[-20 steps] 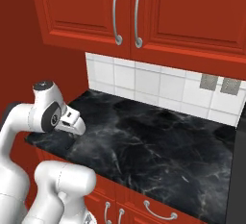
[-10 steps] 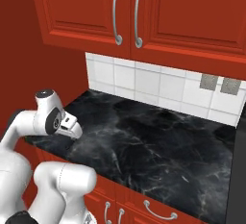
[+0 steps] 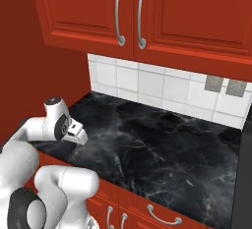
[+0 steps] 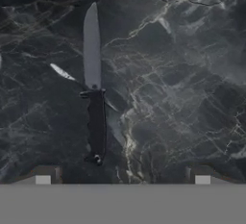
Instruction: Retrieve the butter from the fridge and place it on a plate on the dining table. Then retrieve the butter knife by the fridge and place it near the plate.
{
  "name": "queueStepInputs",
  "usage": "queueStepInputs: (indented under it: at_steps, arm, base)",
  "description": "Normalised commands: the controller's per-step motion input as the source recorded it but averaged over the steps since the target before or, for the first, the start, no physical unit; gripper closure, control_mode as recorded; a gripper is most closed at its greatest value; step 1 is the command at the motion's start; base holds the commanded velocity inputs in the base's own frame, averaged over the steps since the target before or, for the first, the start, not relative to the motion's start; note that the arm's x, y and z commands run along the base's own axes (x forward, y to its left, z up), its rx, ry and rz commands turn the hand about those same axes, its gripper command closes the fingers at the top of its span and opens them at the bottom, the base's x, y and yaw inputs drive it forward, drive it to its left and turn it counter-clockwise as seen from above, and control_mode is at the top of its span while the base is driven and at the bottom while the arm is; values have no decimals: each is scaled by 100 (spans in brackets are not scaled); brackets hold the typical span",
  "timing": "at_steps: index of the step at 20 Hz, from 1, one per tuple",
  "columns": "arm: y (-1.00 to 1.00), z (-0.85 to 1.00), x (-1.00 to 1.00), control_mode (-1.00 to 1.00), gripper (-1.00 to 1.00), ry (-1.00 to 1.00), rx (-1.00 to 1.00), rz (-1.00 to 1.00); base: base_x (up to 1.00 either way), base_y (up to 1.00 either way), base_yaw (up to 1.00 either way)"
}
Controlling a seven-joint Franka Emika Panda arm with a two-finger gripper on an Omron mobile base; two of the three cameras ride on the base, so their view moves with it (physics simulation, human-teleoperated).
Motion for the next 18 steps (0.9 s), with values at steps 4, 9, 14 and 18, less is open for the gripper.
queueStepInputs:
  at_steps: [4,9,14,18]
  arm:
    - [8,-23,32,-100,-100,9,0,0]
    - [22,-23,27,-100,-100,9,0,0]
    - [14,-17,25,-100,-100,6,0,0]
    - [0,-11,18,-100,-100,2,0,0]
  base:
    - [0,0,0]
    - [0,0,0]
    - [0,0,0]
    - [0,0,0]
